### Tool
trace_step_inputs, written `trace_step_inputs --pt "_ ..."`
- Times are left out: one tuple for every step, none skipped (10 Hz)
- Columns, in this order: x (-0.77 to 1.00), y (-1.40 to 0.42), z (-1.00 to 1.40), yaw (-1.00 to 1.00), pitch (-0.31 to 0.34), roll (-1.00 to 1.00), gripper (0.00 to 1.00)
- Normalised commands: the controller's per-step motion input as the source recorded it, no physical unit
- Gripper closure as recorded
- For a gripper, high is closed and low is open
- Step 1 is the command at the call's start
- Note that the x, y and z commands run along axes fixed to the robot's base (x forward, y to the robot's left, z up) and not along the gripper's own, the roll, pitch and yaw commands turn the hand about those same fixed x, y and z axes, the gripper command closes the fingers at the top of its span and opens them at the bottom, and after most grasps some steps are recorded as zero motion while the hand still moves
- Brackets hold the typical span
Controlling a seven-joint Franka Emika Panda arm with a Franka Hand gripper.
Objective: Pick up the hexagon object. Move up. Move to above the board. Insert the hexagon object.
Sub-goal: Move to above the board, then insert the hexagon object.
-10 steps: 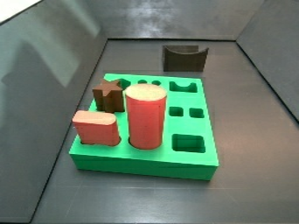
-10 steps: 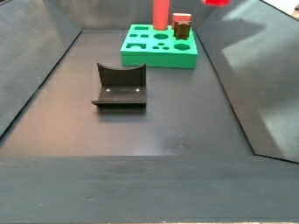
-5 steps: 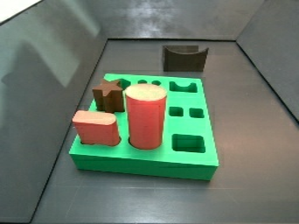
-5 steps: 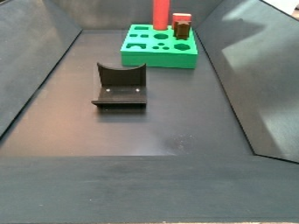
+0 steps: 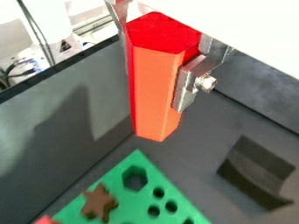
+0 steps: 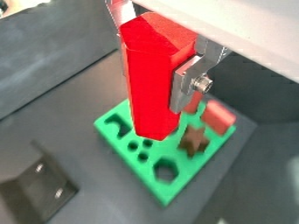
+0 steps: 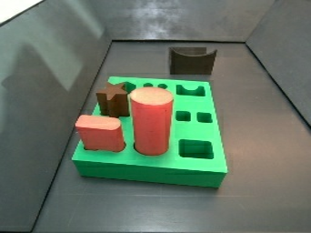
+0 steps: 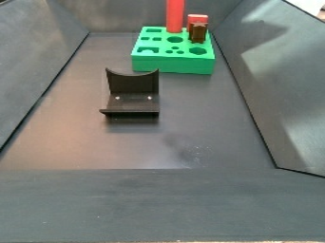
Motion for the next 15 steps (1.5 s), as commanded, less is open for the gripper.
trace_step_inputs --pt "0.5 -1.0 0.08 0.0 0.126 0.02 1.0" --pt "0.53 -1.0 0.09 0.01 0.135 0.02 1.0" --pt "0.36 -0.61 0.06 0.01 0.15 0.04 1.0" --pt "0.24 -0.37 0.05 0.01 0.134 0.05 1.0" --pt "0.13 -0.19 0.03 0.01 0.081 0.06 1.0" --pt "0.0 0.0 -0.02 0.0 0.0 0.0 1.0" --pt "0.0 0.03 -0.1 0.0 0.0 -0.01 1.0" --pt "0.0 0.08 -0.25 0.0 0.0 0.0 1.0" --pt "0.0 0.11 -0.35 0.0 0.0 0.0 1.0" --pt "0.0 0.1 -0.4 0.0 0.0 0.0 1.0" --pt "0.0 0.15 -0.48 0.0 0.0 0.0 1.0" --pt "0.0 0.21 -0.55 0.0 0.0 0.0 1.0" --pt "0.0 0.28 -0.55 0.01 0.0 0.0 1.0" --pt "0.0 0.29 -0.61 0.0 0.0 0.0 1.0" --pt "0.0 0.32 -0.6 0.0 -0.014 -0.08 1.0"
